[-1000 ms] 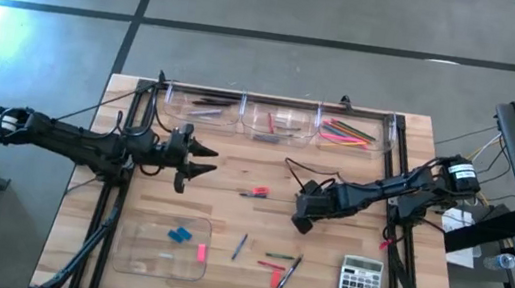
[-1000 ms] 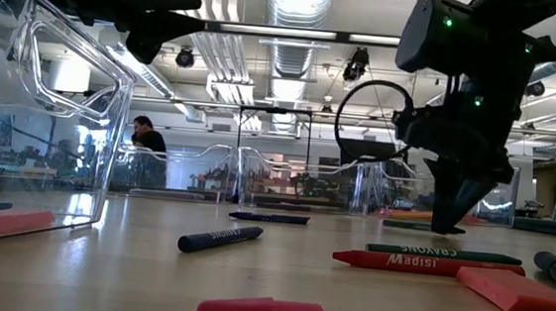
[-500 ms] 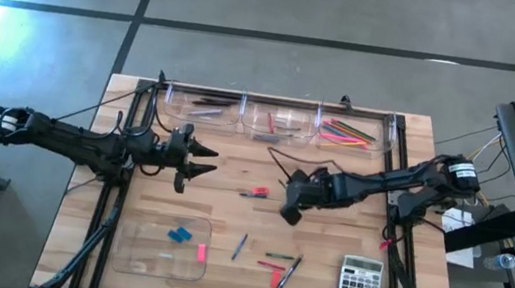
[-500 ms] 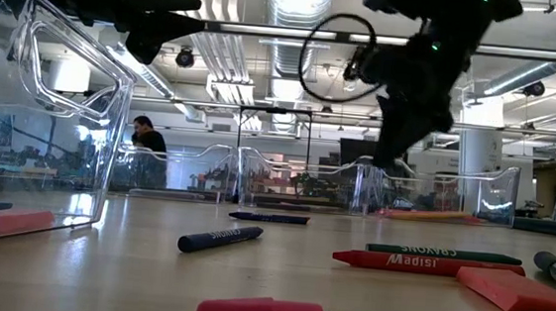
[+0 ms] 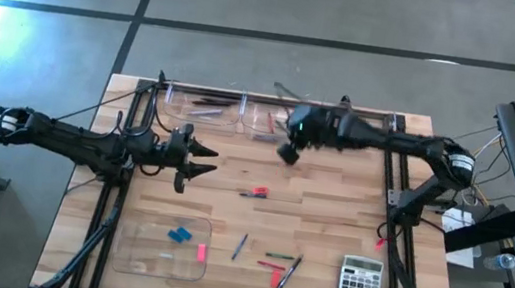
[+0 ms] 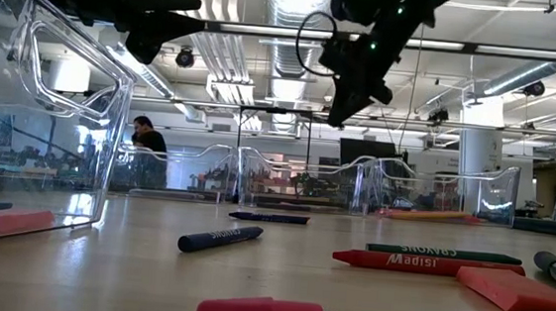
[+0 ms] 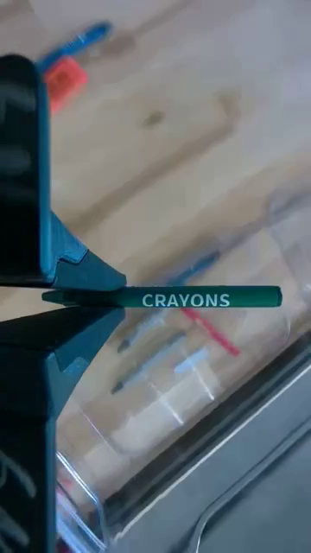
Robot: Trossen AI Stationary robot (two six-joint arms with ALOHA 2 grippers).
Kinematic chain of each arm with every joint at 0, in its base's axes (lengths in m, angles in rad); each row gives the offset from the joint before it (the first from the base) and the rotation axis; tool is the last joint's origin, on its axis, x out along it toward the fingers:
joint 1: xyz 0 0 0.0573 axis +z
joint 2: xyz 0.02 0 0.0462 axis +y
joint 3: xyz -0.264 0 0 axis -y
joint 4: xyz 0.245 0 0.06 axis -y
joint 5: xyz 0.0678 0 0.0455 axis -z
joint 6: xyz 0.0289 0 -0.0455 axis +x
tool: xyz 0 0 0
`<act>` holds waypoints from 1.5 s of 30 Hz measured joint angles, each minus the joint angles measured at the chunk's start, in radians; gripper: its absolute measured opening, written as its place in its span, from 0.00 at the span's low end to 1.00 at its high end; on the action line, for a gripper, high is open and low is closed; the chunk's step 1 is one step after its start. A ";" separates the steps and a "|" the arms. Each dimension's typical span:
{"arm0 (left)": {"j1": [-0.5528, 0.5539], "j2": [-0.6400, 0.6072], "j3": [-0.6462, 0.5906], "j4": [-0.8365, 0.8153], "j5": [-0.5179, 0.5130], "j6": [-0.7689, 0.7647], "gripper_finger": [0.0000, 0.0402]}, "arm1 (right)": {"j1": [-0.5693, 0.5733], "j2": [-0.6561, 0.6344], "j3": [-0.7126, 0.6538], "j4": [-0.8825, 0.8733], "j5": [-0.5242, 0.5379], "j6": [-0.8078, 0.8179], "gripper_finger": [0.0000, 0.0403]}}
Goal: Sort crayons/erasers/pens/pencils in bins
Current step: Put the dark green crayon into the top middle transparent bin, then put the blue crayon into the top middle transparent bin
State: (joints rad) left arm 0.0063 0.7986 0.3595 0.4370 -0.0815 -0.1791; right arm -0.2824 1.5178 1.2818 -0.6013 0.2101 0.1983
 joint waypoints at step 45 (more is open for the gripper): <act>-0.001 0.002 -0.006 -0.003 0.000 0.001 0.42 | 0.327 0.044 0.054 -0.035 -0.083 -0.016 0.34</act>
State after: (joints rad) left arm 0.0055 0.8010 0.3534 0.4335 -0.0817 -0.1780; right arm 0.0446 1.5617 1.3360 -0.6366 0.1268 0.1823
